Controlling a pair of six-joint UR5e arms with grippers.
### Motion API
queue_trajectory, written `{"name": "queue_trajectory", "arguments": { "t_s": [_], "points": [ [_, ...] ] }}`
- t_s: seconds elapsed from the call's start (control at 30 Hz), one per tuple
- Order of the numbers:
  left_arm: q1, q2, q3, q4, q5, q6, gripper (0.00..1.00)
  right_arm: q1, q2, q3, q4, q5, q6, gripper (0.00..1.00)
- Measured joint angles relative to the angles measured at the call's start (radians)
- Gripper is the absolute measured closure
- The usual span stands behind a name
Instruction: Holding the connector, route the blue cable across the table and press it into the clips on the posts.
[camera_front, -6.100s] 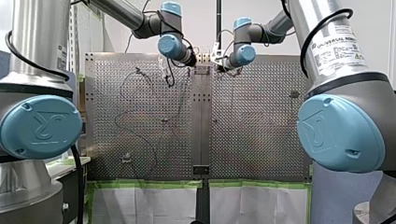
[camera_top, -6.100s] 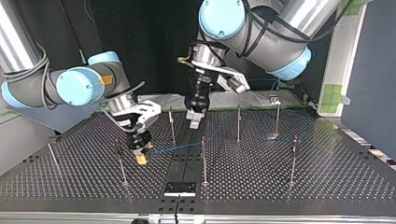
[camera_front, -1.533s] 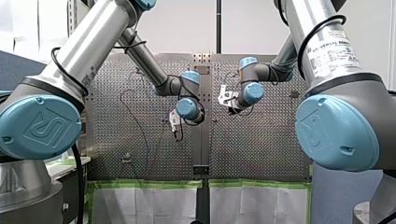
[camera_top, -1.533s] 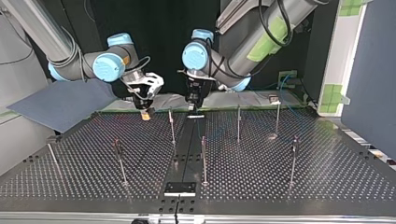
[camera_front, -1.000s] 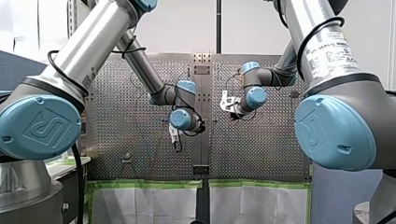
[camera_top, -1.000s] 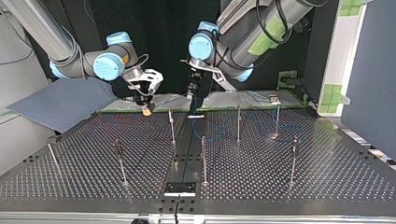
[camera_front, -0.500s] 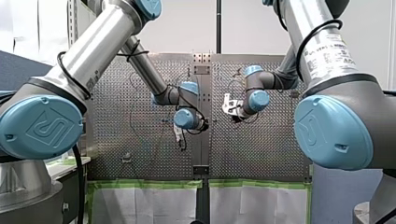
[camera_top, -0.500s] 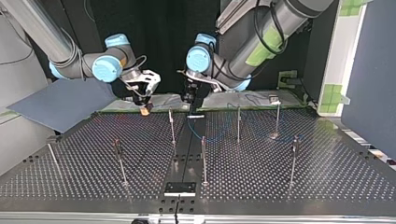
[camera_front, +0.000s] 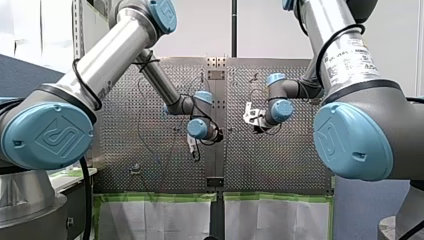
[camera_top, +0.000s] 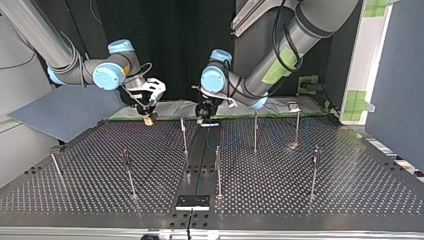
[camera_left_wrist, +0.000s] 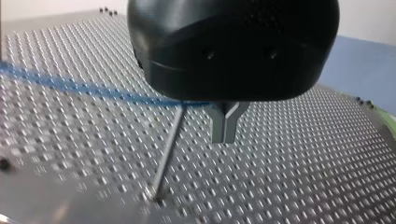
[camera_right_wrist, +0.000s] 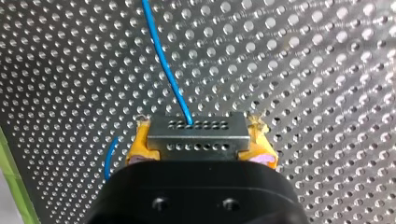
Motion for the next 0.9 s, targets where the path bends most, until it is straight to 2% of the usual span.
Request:
{"name": "queue_trajectory", "arguments": {
  "t_s": [0.2, 0.73, 0.77, 0.8, 0.83, 0.9],
  "points": [
    [0.017, -0.031, 0.055, -0.016, 0.002, 0.001, 1.00, -0.017, 0.000, -0.004, -0.003, -0.003, 0.002, 1.00],
    [0.035, -0.035, 0.170, -0.086, 0.000, 0.007, 1.00, -0.053, 0.002, -0.017, -0.015, -0.025, 0.004, 1.00],
    [0.033, -0.035, 0.171, -0.090, 0.001, 0.006, 0.95, -0.055, 0.002, -0.017, -0.015, -0.025, 0.004, 1.00],
    [0.032, -0.035, 0.172, -0.096, 0.001, 0.004, 0.85, -0.057, 0.002, -0.017, -0.015, -0.026, 0.004, 1.00],
    [0.031, -0.035, 0.172, -0.101, 0.002, 0.000, 0.85, -0.059, 0.002, -0.017, -0.015, -0.026, 0.004, 1.00],
    [0.027, -0.035, 0.173, -0.114, 0.002, -0.008, 0.64, -0.064, 0.002, -0.018, -0.015, -0.026, 0.004, 1.00]
  ]
}}
